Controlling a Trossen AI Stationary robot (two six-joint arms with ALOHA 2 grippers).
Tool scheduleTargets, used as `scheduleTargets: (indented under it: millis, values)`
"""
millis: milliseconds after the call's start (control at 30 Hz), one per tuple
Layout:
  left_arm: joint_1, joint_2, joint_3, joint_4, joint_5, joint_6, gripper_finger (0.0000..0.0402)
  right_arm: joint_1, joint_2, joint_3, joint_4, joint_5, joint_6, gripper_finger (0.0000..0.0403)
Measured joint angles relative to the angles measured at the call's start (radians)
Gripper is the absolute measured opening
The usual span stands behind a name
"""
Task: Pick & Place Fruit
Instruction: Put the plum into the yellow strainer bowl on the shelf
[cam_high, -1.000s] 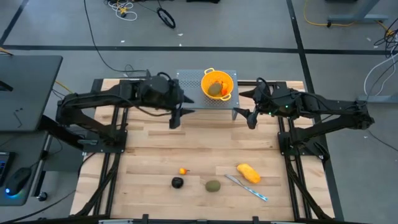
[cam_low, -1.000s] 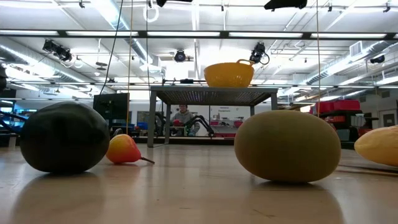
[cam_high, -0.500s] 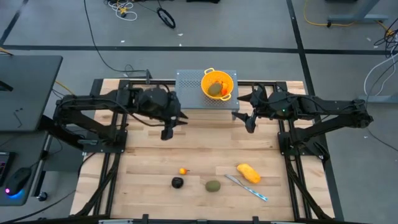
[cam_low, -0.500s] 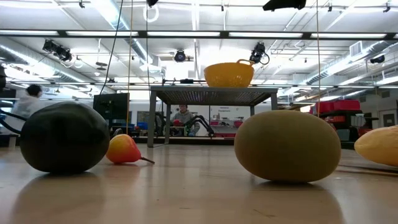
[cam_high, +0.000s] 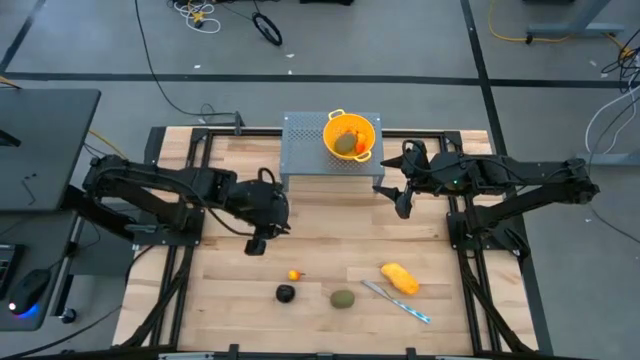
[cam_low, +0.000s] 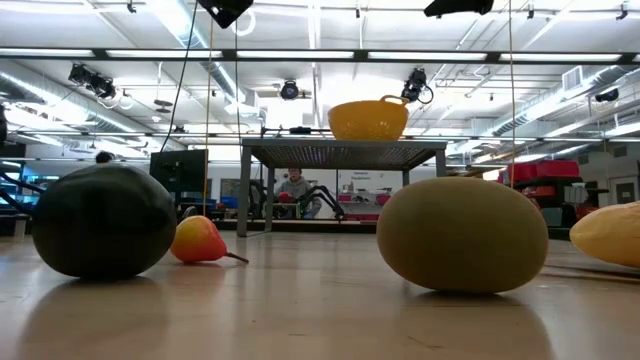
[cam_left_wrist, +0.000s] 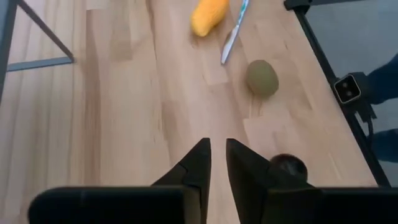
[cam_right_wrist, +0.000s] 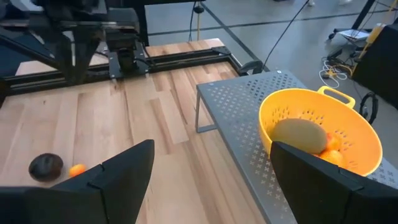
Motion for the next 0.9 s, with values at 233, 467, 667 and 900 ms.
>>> scheduleTargets:
  millis: [233, 467, 667, 900]
  values:
    - [-0.043, -0.001, 0.0, -0.024, -0.022, -0.005, 0.0042, 0.002, 0.006, 0.0, -0.07, -0.068, 0.013, 0.0332]
    - [-0.062, -0.001, -0.001, -0.053, -0.074, -0.012, 0.0022, 0.046, 0.035, 0.0, -0.097, -0.081, 0.048, 0.0332]
    - [-0.062, -0.001, -0.001, -0.052, -0.076, -0.023, 0.0016, 0.109, 0.066, 0.0, -0.12, -0.117, 0.07, 0.0332]
    - [-0.061, -0.001, -0.001, -0.042, -0.115, -0.023, 0.0017, 0.175, 0.107, 0.0, -0.164, -0.181, 0.163, 0.0332]
